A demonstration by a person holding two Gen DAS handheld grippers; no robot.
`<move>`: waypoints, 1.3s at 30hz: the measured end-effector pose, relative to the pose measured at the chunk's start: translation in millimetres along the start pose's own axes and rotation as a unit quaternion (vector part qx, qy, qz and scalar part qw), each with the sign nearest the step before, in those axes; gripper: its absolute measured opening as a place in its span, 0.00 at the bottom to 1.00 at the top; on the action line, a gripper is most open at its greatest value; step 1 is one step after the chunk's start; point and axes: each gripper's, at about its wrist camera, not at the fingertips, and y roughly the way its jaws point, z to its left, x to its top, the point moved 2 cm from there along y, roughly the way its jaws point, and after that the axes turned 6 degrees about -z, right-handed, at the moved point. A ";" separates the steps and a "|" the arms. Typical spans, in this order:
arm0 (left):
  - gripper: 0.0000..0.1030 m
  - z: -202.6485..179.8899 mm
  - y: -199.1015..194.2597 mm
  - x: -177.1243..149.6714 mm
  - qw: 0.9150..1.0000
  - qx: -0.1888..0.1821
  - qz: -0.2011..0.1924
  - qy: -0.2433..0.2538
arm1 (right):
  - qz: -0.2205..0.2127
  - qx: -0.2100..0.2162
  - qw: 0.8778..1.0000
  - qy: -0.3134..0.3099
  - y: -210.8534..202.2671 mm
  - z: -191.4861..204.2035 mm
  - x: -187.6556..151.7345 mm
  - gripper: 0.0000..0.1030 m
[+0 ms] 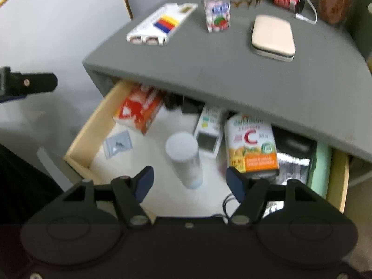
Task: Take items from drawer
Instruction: 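Grasp the white spray can by its cap with the right tool, then lift the white spray can out and stand it on the nightstand top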
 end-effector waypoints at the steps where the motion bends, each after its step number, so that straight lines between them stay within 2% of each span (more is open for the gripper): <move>1: 1.00 -0.6 0.5 -0.4 1.000 0.001 0.000 0.003 | 0.000 0.002 1.000 0.003 0.5 -0.6 -0.2 0.66; 11: 1.00 -1.9 10.3 -7.3 1.000 0.009 0.019 0.002 | 0.004 0.023 0.999 0.040 9.9 -8.6 -5.6 0.66; 17: 1.00 -10.0 15.1 -11.9 1.000 0.009 0.022 0.010 | 0.015 0.019 1.000 0.004 31.9 1.7 -0.2 0.66; 24: 1.00 -14.1 22.1 -23.7 0.999 0.017 0.040 0.027 | 0.017 -0.027 0.998 -0.055 48.2 11.9 -1.6 0.65; 27: 1.00 -15.1 25.9 -31.5 0.998 0.012 0.052 0.028 | 0.025 -0.020 0.998 -0.046 53.4 10.9 -0.3 0.59; 30: 1.00 -14.9 28.7 -41.7 0.998 0.013 0.055 0.029 | 0.031 -0.015 0.999 -0.036 56.7 9.3 0.0 0.49; 31: 1.00 -14.4 29.3 -45.3 0.998 0.017 0.054 0.032 | 0.032 -0.014 0.999 -0.036 56.5 8.7 -0.6 0.37; 32: 1.00 -13.6 30.0 -48.7 0.998 0.020 0.053 0.033 | 0.035 -0.009 0.999 -0.033 57.4 8.6 -1.0 0.33; 39: 1.00 -8.4 40.7 -56.9 0.999 0.013 0.048 0.000 | 0.008 -0.002 0.999 -0.042 37.9 10.5 6.1 0.32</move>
